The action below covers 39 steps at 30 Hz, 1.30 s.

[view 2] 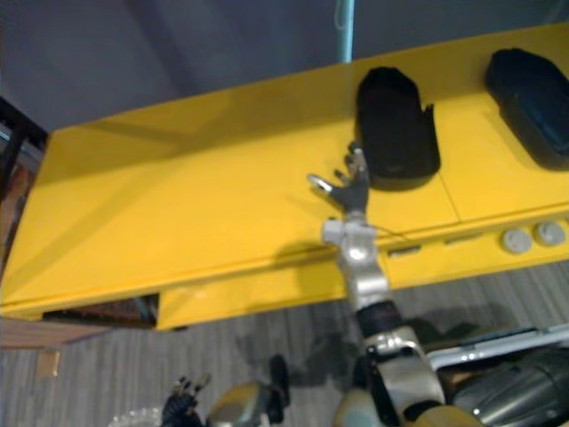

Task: Walk over and take plastic housings, then place them on the shelf

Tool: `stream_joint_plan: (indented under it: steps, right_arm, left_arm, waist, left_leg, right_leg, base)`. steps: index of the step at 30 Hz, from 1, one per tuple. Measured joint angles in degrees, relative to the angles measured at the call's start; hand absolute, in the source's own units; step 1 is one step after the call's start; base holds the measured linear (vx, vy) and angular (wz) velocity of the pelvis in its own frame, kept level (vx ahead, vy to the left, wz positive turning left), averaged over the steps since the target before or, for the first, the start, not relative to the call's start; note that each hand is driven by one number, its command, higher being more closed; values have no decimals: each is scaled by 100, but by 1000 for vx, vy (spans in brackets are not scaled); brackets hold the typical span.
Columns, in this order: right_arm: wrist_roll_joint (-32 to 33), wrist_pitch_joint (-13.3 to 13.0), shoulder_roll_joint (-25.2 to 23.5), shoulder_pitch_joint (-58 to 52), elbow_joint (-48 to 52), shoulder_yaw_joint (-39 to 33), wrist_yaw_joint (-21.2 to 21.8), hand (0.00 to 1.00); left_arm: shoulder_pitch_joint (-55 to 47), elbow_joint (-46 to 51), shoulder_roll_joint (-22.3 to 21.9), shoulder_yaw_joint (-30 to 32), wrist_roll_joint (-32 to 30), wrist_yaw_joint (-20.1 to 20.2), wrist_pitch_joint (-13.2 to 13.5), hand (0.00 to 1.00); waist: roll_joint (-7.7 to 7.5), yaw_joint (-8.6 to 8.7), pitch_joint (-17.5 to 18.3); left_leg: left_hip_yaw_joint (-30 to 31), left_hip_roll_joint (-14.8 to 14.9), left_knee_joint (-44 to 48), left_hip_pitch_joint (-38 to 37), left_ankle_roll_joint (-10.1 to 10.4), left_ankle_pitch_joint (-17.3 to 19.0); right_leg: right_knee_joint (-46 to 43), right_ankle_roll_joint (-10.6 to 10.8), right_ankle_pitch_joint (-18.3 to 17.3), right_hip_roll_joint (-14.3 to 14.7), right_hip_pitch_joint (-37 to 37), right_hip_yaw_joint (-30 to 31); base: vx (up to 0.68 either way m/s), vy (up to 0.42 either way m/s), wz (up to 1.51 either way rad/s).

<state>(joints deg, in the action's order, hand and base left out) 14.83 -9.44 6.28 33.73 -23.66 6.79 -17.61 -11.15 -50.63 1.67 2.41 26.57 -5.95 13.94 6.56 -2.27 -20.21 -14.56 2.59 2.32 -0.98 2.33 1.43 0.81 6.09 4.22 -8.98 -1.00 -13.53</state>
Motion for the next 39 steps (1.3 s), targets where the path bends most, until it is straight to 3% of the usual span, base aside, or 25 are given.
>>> stream_joint_plan:
  steps: [19,22,25,28,30,35,37,39]
  right_arm:
    - [-218,89,-36,-220,269,-2,-213,0]
    - [-213,83,-29,-230,272,-6,64,0]
    - [-218,47,37,-314,354,76,660,0]
    - [-256,47,273,-513,1201,346,1237,0]
    - [-214,56,369,-523,1821,336,1495,0]
    - [-326,53,924,-886,3157,-408,1740,0]
    - [-597,82,1103,-1162,3422,-735,1721,0]
    - [-1270,178,1332,-1395,3522,-965,1596,0]
  left_arm:
    - [-1,-10,4,-39,11,-7,18,0]
    - [-1,-11,4,-39,11,-4,18,0]
    - [0,-17,8,-39,9,-2,16,0]
    - [5,-25,18,-32,2,-2,1,0]
    - [4,-26,42,-8,1,-5,-22,0]
    - [0,-90,237,136,-5,-15,-68,0]
    - [0,-155,286,178,-6,-18,-73,0]
    - [-1,-208,290,300,-6,-21,-75,0]
  waist:
    - [11,13,2]
    - [11,13,2]
    - [5,16,5]
    - [-12,31,13]
    - [-79,55,43]
    - [-467,146,214]
    - [-558,182,255]
    - [-627,256,262]
  left_leg:
    - [-23,7,17,-12,0,0]
    - [-22,7,17,-12,0,0]
    - [-30,10,18,-12,-1,1]
    - [-48,24,16,-12,-2,2]
    - [-59,48,16,-12,-1,2]
    - [-107,98,20,-11,25,22]
    - [-157,91,21,-11,27,37]
    - [-209,84,34,-5,17,57]
  right_leg:
    - [-17,0,1,4,1,36]
    - [-17,0,2,5,0,36]
    - [-6,-1,4,14,5,50]
    - [33,-18,29,37,3,75]
    - [74,-37,55,69,-1,87]
    - [101,-49,61,128,22,132]
    - [92,-48,61,119,57,191]
    - [77,-48,60,111,96,256]
  base:
    - [0,0,0]
    - [0,0,0]
    - [0,0,-1]
    - [0,0,-5]
    - [0,0,-4]
    - [-8,-5,-6]
    - [-19,19,-15]
    - [-19,21,-13]
